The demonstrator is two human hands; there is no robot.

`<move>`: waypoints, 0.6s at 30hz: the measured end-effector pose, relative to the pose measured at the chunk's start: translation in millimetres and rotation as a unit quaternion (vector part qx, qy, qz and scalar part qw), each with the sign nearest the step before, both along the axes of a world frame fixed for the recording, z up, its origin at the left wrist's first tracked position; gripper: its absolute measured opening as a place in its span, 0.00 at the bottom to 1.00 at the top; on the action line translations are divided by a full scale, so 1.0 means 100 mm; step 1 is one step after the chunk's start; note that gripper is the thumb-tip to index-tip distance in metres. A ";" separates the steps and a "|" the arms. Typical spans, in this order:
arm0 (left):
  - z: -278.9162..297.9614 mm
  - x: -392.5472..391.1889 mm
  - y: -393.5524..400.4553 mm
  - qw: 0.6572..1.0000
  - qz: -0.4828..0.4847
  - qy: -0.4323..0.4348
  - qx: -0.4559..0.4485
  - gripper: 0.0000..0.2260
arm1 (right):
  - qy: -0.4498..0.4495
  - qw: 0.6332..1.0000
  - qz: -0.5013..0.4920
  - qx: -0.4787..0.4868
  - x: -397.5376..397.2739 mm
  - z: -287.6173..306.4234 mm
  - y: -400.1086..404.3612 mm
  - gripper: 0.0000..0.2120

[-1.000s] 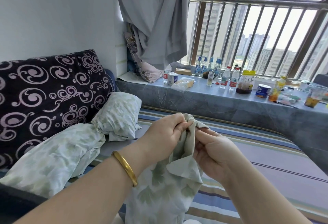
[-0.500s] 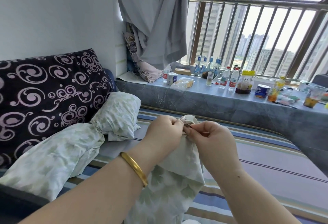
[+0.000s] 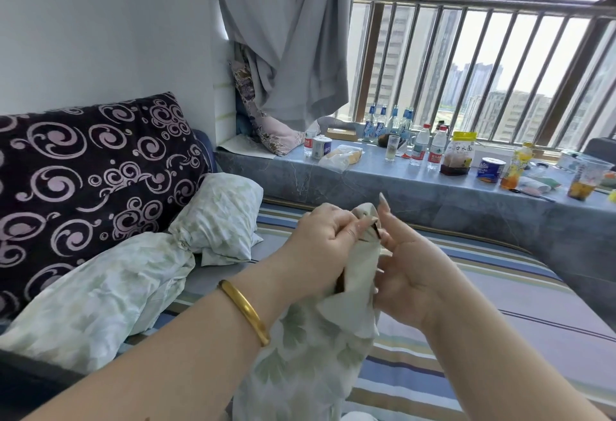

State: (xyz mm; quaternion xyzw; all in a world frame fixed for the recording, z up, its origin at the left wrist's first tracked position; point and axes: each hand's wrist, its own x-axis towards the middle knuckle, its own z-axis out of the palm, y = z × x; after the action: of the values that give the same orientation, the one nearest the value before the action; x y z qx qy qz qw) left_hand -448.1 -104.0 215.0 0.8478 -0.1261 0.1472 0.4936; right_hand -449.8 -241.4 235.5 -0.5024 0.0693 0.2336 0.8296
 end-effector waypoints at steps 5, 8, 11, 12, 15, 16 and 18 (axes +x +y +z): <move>0.09 -0.10 -0.03 0.987 -0.066 0.069 -0.128 0.08 | -0.029 0.999 -0.019 -0.004 0.08 0.07 0.06 0.08; 0.08 -0.01 0.08 0.958 0.007 0.106 -0.265 0.18 | -0.071 0.995 -0.046 -0.054 0.17 0.13 0.04 0.07; 0.11 0.13 0.20 0.935 -0.013 0.172 -0.309 0.30 | -0.119 0.987 -0.012 -0.103 0.24 0.27 0.06 0.06; 0.10 0.18 0.26 0.926 -0.009 0.184 -0.330 0.31 | -0.140 0.983 -0.002 -0.121 0.30 0.35 0.11 0.05; 0.02 0.31 0.45 0.930 -0.010 0.207 -0.303 0.38 | -0.230 0.940 0.045 -0.249 0.40 0.64 0.32 0.11; -0.03 0.33 0.50 0.941 -0.023 0.217 -0.258 0.41 | -0.254 0.926 0.080 -0.267 0.43 0.70 0.40 0.14; -0.06 0.37 0.55 0.945 -0.054 0.254 -0.200 0.38 | -0.280 0.900 0.149 -0.298 0.39 0.81 0.57 0.23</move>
State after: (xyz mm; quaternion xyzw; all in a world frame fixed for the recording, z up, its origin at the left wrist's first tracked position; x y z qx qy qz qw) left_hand -411.6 -49.0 209.4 0.7327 -0.0106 -0.0780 0.6759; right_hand -411.0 -184.3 316.8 -0.7754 -0.1753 0.1726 0.5816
